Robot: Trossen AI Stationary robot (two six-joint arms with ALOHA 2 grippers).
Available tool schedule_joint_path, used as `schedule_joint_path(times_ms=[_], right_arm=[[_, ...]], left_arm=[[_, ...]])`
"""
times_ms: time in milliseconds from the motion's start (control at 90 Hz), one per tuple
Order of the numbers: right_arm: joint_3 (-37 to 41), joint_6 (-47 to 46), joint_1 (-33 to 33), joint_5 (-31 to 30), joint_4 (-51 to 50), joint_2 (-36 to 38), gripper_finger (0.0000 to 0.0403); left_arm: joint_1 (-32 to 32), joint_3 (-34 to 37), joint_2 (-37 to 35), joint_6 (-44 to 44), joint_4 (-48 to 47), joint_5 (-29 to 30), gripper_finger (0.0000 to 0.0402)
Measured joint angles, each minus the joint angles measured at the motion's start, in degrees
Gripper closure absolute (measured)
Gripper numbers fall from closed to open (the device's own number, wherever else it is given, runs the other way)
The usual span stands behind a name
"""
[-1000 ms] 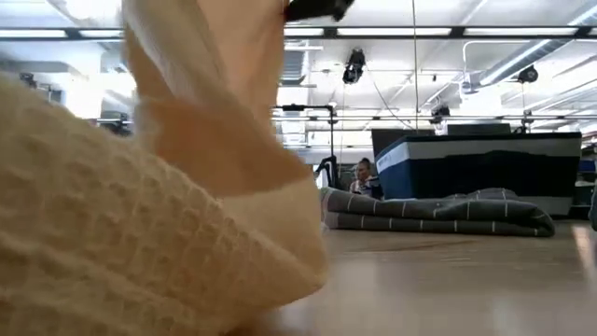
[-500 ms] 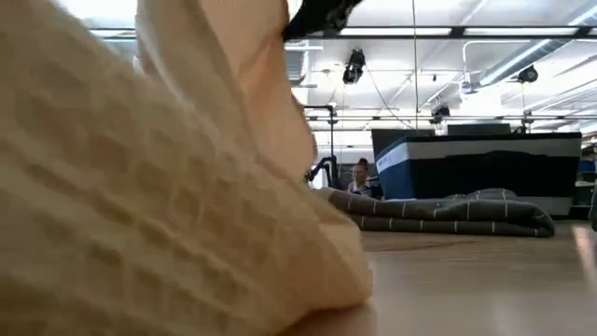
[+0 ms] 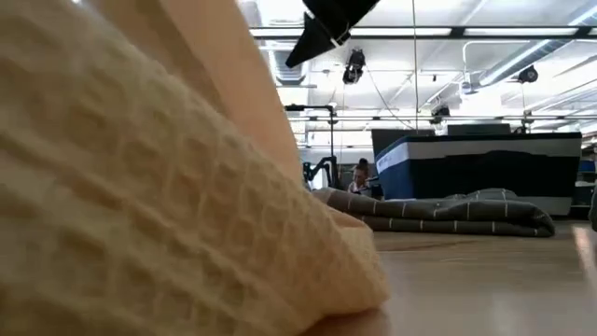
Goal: Fold towel
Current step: Fold the yellow kitchen towel
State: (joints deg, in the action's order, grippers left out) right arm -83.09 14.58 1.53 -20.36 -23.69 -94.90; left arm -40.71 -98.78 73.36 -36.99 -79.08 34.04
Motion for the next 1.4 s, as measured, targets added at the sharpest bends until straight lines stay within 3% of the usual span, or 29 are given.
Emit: schedule_joint_path(times_ms=[122, 278, 433, 644, 789, 933, 1000, 1100, 1256, 1400], right_arm=[[0.0, -3.06, 0.51, -0.12, -0.14, -1.68, 0.0403], [0.0, -9.11, 0.51, 2.59, -4.28, -3.32, 0.0403], [0.0, -14.33, 0.19, 10.27, -8.13, -4.29, 0.0403], [0.07, -18.27, -2.28, 11.86, -9.35, -6.07, 0.0403], [0.07, -20.15, -4.37, 12.06, -9.3, -8.6, 0.0386], [0.07, -22.12, -6.54, 18.28, -11.73, -10.06, 0.0335], [0.09, -23.96, -7.78, 24.16, -12.68, -10.23, 0.0306], [0.09, -25.51, -10.64, 30.36, -12.1, -10.95, 0.0263], [0.09, -25.59, -16.79, 30.61, -9.54, -14.88, 0.0219], [0.09, -29.53, -20.76, 25.78, -3.36, -20.31, 0.0206]], left_arm=[[2.47, 1.14, 0.02, -1.87, -6.64, 7.45, 0.0401], [10.5, 5.62, -0.75, -0.02, -9.71, 9.81, 0.0401], [20.45, 15.71, -2.36, 3.52, -9.6, 8.86, 0.0401], [35.34, 31.52, -5.07, 8.26, -3.56, 8.73, 0.04], [44.19, 37.99, -5.21, 17.01, 4.7, 1.87, 0.0356], [49.24, 35.72, -4.98, 18.9, 5.22, -13.23, 0.0269], [48.61, 33.88, -6.53, 17.62, 5.32, -18.52, 0.023], [43.71, 32.76, -10.39, 14.43, 5.58, -20.31, 0.0182], [29.33, 36.22, -15.21, 3.29, 7.9, -21.14, 0.0145], [12.74, 44.23, -15.89, -10.34, 18.49, -21.15, 0.0144]])
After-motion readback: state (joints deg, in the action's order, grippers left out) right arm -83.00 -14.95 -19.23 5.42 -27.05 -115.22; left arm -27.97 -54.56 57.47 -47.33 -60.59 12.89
